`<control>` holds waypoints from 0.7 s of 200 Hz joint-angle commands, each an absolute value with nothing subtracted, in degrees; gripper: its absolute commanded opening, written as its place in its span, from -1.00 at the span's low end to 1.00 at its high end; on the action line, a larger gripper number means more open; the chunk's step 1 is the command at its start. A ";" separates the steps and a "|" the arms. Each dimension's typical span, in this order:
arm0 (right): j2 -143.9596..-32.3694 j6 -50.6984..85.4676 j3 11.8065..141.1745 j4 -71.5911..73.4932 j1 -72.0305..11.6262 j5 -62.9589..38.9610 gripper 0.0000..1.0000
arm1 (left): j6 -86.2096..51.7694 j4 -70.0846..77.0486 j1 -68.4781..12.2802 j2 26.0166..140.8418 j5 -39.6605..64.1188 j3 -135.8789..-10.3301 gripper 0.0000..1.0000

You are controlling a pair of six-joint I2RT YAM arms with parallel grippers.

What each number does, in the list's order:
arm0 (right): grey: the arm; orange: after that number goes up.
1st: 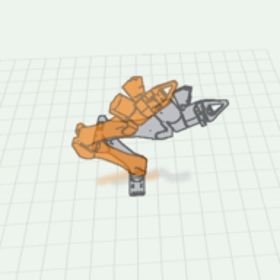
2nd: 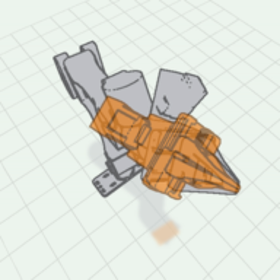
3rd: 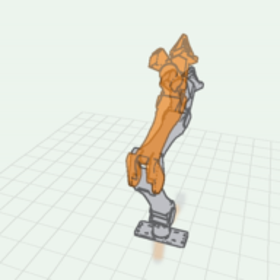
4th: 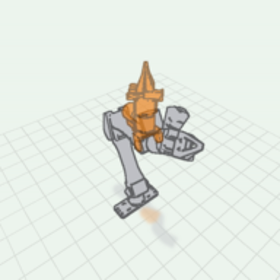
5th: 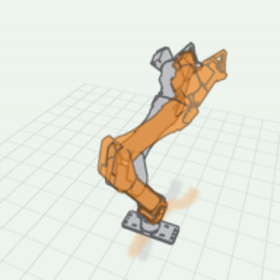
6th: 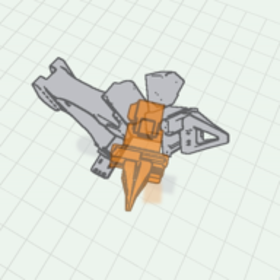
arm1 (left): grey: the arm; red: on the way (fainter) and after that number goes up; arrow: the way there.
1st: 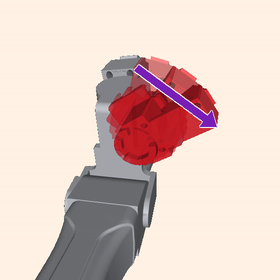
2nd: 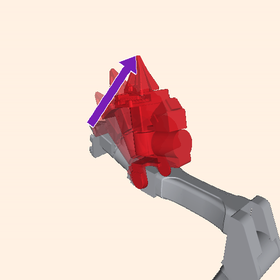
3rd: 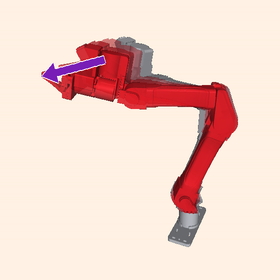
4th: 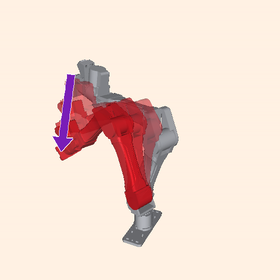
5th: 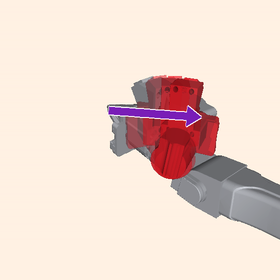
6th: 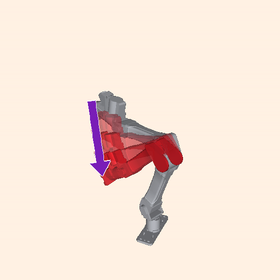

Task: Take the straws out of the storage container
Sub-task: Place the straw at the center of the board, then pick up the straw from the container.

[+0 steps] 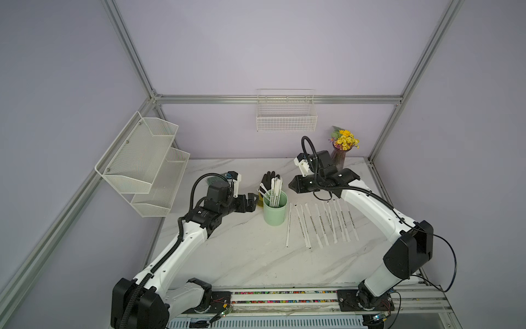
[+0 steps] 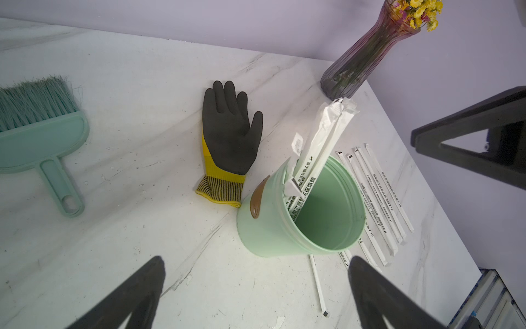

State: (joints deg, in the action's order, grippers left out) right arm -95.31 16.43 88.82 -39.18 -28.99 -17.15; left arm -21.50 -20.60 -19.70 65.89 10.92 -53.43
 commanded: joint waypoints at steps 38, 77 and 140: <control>-101.70 16.61 91.76 -36.39 -29.97 -15.56 -0.59 | -21.36 -19.70 -19.86 65.28 11.23 -54.32 1.00; -103.16 16.70 92.66 -36.32 -30.03 -15.77 -0.59 | -21.38 -19.67 -19.85 65.74 11.49 -54.49 1.00; -104.89 17.14 94.05 -35.82 -30.01 -16.74 -0.57 | -21.19 -19.86 -19.86 65.66 11.43 -54.58 1.00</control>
State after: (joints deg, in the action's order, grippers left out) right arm -103.61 16.67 92.16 -37.23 -30.00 -16.21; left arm -21.45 -20.69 -19.70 65.89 10.92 -53.43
